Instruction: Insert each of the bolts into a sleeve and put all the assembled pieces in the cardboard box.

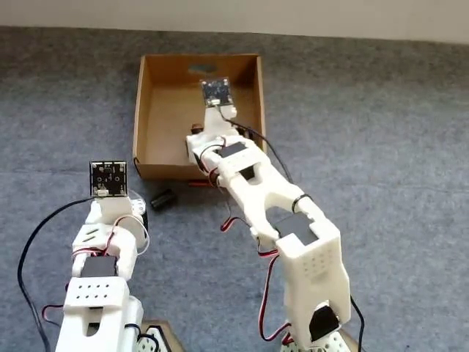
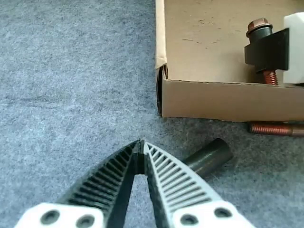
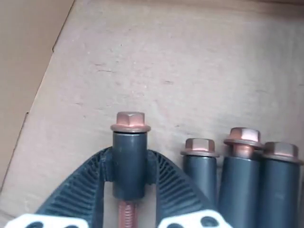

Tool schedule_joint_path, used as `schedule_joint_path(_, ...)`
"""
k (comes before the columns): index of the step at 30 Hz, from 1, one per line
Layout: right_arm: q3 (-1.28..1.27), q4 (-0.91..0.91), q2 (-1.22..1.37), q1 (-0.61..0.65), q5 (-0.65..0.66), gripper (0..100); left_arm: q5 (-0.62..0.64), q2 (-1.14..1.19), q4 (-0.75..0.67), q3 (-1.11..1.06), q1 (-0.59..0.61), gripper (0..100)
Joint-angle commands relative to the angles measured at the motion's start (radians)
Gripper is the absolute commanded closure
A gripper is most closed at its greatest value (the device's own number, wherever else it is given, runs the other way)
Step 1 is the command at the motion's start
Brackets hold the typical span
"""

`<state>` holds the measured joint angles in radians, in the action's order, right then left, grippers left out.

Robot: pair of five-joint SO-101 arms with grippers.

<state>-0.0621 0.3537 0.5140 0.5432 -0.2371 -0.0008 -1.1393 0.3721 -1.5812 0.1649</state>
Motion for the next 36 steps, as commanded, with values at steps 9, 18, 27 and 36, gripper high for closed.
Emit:
schedule_joint_path(9,0.028,0.001,-0.001,-0.061,-0.011,99.0,-0.006,-0.016,-0.020,0.008,0.008,99)
schedule_joint_path(18,0.025,0.001,-0.002,-0.058,-0.011,94.8,-0.006,-0.016,-0.020,0.008,0.008,99)
schedule_joint_path(27,0.033,0.010,-0.019,-0.059,-0.009,87.2,-0.006,-0.016,-0.020,0.008,0.008,99)
schedule_joint_path(36,0.053,0.236,-0.386,-0.101,-0.003,88.0,-0.006,-0.016,-0.020,0.008,0.008,99)
